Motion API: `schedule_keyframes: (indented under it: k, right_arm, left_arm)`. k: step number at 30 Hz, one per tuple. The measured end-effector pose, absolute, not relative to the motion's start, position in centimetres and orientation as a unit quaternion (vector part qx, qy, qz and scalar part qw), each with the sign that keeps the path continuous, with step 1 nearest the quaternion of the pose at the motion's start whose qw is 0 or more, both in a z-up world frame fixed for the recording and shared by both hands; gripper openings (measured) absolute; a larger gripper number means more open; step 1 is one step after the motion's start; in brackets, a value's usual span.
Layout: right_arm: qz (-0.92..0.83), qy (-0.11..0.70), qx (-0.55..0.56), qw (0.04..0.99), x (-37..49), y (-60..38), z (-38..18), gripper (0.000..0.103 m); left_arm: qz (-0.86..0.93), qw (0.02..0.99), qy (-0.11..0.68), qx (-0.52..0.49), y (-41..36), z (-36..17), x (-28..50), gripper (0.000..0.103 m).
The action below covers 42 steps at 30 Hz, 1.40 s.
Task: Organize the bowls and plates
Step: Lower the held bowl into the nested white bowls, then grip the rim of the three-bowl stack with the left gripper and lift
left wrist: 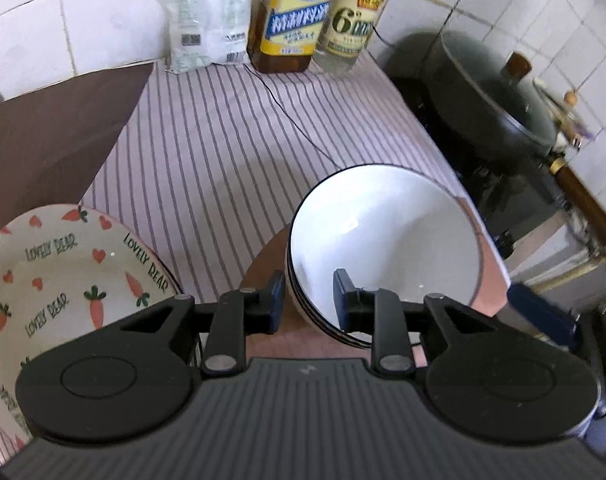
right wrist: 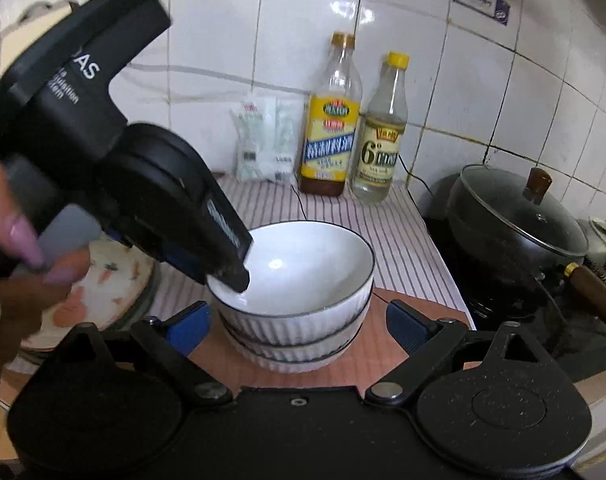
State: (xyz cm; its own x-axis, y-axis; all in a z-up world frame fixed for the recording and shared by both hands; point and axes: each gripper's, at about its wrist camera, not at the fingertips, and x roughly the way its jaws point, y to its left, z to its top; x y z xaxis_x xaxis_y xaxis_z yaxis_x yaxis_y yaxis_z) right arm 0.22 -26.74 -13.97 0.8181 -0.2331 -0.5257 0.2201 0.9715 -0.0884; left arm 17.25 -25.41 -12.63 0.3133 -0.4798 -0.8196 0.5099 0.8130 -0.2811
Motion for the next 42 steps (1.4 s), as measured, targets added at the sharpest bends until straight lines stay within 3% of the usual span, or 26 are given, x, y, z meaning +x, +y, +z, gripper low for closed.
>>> schedule_keyframes:
  k: [7, 17, 28, 42]
  right_arm:
    - [-0.103, 0.237, -0.008, 0.966, -3.4, -27.9, -16.0, 0.097]
    - [-0.066, 0.264, -0.004, 0.962, -1.3, -29.7, -20.5, 0.097]
    - [-0.038, 0.256, 0.039, 0.965, 2.9, -30.9, -24.4, 0.097]
    - [-0.019, 0.230, 0.012, 0.973, 4.9, -31.3, -25.0, 0.099]
  left_arm:
    - [-0.303, 0.820, 0.486, -0.024, -23.3, -11.4, 15.5, 0.030]
    - [-0.280, 0.783, 0.529, -0.171, -21.5, -14.6, 16.0, 0.032]
    - [-0.250, 0.776, 0.547, -0.188, -22.8, -18.2, 17.2, 0.040]
    - [-0.241, 0.787, 0.542, -0.173, -24.4, -19.7, 18.3, 0.041]
